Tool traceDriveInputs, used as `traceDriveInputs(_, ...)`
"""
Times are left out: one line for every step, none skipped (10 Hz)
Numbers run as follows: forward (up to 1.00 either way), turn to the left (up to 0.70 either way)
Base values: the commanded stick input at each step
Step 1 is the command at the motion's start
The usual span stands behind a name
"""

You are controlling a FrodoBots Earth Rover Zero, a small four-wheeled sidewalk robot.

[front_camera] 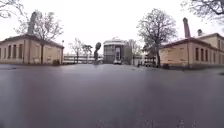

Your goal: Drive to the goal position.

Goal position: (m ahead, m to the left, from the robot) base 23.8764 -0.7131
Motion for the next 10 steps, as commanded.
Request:
traceDriveInputs(0.85, 0.00)
traceDriveInputs(0.85, 0.00)
traceDriveInputs(0.85, 0.00)
traceDriveInputs(0.85, 0.00)
traceDriveInputs(0.85, 0.00)
traceDriveInputs(0.85, 0.00)
traceDriveInputs(0.85, 0.00)
traceDriveInputs(0.85, 0.00)
traceDriveInputs(0.85, 0.00)
traceDriveInputs(0.85, 0.00)
